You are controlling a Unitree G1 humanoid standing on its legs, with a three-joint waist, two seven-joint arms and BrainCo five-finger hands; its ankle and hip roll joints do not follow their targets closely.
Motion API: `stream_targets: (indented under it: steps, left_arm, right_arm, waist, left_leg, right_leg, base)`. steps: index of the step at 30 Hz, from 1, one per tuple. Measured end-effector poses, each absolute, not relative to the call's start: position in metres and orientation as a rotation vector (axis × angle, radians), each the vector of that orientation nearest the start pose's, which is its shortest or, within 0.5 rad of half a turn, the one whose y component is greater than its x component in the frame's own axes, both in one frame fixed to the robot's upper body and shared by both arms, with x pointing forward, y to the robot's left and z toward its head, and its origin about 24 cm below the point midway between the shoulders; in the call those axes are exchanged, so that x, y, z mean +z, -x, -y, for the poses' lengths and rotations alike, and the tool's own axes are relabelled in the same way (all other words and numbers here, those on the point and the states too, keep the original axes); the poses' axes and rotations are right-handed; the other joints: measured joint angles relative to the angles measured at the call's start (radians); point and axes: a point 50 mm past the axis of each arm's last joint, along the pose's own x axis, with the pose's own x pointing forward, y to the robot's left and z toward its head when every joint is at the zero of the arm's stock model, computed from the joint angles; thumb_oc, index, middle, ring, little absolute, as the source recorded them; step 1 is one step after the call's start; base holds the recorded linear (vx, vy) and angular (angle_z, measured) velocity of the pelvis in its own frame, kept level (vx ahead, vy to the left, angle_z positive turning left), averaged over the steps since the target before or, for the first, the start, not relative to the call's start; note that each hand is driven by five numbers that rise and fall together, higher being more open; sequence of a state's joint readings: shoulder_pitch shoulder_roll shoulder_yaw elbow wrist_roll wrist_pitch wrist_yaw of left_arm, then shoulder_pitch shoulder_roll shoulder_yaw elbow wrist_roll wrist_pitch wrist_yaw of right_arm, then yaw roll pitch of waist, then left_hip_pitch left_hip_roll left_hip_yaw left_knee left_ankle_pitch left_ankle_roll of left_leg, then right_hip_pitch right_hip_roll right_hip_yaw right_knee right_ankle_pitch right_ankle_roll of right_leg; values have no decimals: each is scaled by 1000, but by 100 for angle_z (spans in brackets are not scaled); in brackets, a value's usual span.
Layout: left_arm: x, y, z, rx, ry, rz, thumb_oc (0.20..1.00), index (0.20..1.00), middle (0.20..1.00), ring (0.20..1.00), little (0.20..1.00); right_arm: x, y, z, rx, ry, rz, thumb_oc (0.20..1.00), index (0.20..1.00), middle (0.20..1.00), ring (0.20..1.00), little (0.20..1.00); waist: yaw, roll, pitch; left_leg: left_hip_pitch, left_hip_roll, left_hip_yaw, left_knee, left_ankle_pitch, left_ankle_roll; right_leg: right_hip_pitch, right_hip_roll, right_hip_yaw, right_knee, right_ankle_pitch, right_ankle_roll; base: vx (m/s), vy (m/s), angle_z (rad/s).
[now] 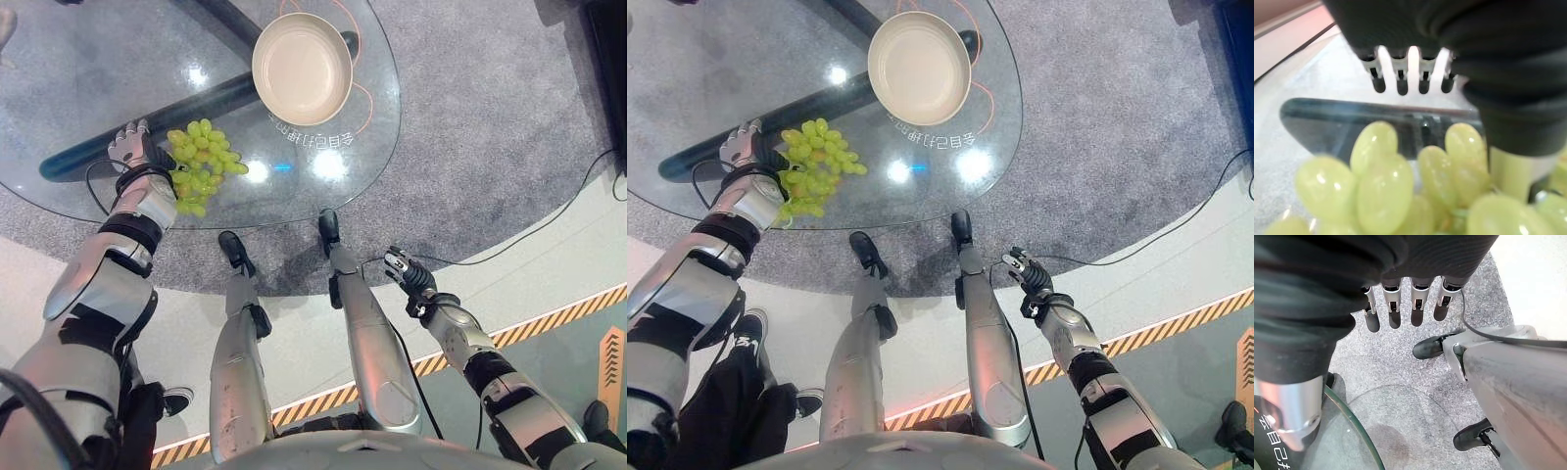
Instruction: Pick up fruits into the plate
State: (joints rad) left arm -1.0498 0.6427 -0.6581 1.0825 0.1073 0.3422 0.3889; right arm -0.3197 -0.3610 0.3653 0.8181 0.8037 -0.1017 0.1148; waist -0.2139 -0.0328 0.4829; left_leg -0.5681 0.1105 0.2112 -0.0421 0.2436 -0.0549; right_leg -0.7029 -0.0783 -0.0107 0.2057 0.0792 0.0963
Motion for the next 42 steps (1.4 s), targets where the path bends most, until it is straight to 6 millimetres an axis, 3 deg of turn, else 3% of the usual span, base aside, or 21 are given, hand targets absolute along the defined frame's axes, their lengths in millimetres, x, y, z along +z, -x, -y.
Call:
stream_targets:
  steps: [7, 19, 29, 38, 39, 42]
  left_arm:
    - [157, -392, -275, 509, -1191, -211, 1000, 1000, 1000, 1000, 1000]
    - [151, -395, -260, 470, -1176, -207, 1000, 1000, 1000, 1000, 1000]
    - [141, -399, -246, 458, -1180, -269, 1000, 1000, 1000, 1000, 1000]
    - [145, -397, -255, 567, -1225, -342, 1000, 1000, 1000, 1000, 1000]
    - [147, -397, -257, 582, -1227, -349, 200, 200, 200, 200, 200]
    - [148, -397, -257, 596, -1228, -354, 200, 200, 200, 200, 200]
  right_arm:
    - [-47, -277, 200, 60, -269, -465, 1000, 1000, 1000, 1000, 1000]
    - [-51, -274, 204, 38, -264, -492, 1000, 1000, 1000, 1000, 1000]
    - [-53, -273, 202, 43, -260, -498, 1000, 1000, 1000, 1000, 1000]
    - [-52, -274, 201, 52, -258, -493, 1000, 1000, 1000, 1000, 1000]
    - [-52, -274, 200, 55, -258, -490, 1000, 1000, 1000, 1000, 1000]
    - [-51, -274, 199, 59, -259, -487, 1000, 1000, 1000, 1000, 1000]
  waist:
    - [19, 36, 20]
    - [10, 36, 20]
    - [-22, 34, 20]
    - [-49, 29, 18]
    - [-54, 28, 18]
    - [-59, 26, 18]
  left_leg:
    - [19, -1, -3, -1, -2, -2]
    - [20, -1, 3, -8, 3, 1]
    - [22, 1, 10, -8, -1, -2]
    - [-3, 4, 34, -8, -10, -3]
    - [-13, 4, 35, -8, -10, -3]
    - [-16, 5, 35, -8, -11, -4]
  right_leg:
    - [19, -1, -2, 3, -4, 5]
    - [20, 0, -1, -12, 0, 0]
    - [19, 3, 5, -13, 0, 1]
    - [-20, 9, 29, -14, 1, 0]
    - [-30, 10, 30, -14, 2, -1]
    - [-33, 11, 29, -14, 4, -4]
  base:
    - [0, 1, 1]
    - [-1, -1, -1]
    - [8, -6, -1]
    - [6, -4, -7]
    - [0, 0, 0]
    - [6, -23, 0]
